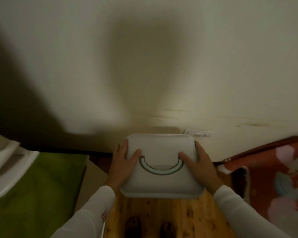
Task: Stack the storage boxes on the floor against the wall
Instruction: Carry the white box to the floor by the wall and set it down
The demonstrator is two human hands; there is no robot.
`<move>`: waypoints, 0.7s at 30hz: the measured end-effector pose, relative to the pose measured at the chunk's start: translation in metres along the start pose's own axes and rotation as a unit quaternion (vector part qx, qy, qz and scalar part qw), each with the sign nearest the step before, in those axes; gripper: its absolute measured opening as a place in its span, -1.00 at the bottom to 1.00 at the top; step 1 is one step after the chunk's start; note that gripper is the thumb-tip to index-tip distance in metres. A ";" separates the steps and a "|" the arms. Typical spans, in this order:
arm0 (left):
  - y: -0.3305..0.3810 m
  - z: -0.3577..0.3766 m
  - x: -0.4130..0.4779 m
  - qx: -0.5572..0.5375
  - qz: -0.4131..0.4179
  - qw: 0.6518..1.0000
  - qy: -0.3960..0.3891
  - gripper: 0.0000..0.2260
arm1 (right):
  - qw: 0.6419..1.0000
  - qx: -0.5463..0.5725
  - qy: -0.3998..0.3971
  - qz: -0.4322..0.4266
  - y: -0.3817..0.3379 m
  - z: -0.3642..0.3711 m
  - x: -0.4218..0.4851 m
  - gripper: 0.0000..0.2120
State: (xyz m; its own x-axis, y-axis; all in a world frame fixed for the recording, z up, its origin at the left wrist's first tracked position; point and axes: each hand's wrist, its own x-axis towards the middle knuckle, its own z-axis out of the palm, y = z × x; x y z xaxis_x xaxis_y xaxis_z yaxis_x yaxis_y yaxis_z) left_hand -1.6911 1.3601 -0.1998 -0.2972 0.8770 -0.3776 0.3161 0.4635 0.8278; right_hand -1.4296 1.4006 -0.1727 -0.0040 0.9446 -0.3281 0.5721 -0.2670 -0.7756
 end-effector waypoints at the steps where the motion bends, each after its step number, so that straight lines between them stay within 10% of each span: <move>1: -0.004 0.002 0.007 -0.007 -0.008 1.000 -0.002 -0.30 | 1.000 -0.003 0.005 0.000 0.004 0.005 0.007 -0.08; 21: -0.185 0.110 0.107 -0.072 -0.128 0.989 0.014 -0.20 | 0.995 0.038 -0.017 0.095 0.195 0.120 0.115 -0.01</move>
State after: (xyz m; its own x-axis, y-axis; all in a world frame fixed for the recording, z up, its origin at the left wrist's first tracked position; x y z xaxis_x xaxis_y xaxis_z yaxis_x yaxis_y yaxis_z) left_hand -1.6821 1.3822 -0.4389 -0.3755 0.7281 -0.5734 0.0956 0.6459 0.7575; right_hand -1.4169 1.4340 -0.4269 0.0698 0.8692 -0.4895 0.5023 -0.4546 -0.7356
